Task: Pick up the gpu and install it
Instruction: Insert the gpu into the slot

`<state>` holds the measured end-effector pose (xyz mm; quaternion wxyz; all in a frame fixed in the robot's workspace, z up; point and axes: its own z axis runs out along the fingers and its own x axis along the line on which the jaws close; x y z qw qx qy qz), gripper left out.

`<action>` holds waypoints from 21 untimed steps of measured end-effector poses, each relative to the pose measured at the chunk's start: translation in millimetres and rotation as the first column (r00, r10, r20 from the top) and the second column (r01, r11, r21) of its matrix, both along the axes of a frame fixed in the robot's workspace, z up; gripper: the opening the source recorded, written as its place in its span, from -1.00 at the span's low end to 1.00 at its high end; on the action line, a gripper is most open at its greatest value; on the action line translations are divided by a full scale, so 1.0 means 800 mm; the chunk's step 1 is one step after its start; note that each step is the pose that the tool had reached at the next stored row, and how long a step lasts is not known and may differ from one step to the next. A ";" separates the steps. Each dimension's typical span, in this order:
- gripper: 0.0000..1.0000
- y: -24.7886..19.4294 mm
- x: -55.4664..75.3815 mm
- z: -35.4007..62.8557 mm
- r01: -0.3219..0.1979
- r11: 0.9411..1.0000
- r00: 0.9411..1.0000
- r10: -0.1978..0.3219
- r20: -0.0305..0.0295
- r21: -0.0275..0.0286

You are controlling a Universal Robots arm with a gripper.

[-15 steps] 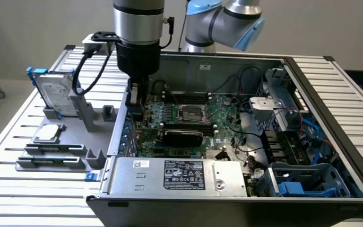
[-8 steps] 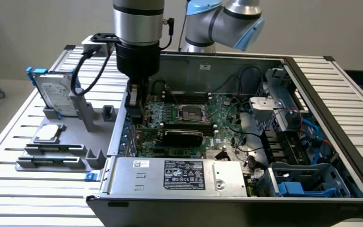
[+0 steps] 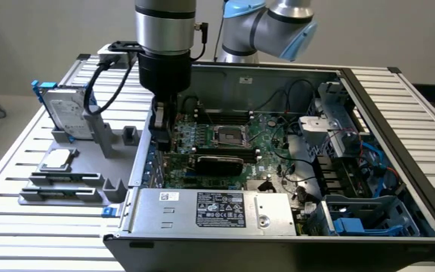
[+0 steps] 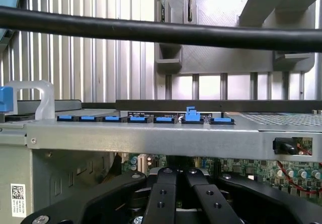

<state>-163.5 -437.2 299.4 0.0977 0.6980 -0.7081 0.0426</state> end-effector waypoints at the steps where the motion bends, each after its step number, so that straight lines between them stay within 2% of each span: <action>1: -0.79 0.0000 0.000 -0.001 0.000 1.000 1.000 0.000 0.001 0.000; 9: -0.79 0.0002 -0.001 -0.001 0.017 1.000 1.000 -0.017 0.001 0.000; 11: -0.79 0.0003 0.000 -0.001 0.019 1.000 1.000 -0.019 0.001 -0.003; 17: -0.79 0.0002 0.000 0.001 0.019 0.999 1.000 -0.019 0.002 -0.030; 21: -0.79 0.0004 0.000 0.002 0.020 0.999 1.000 -0.020 0.002 -0.044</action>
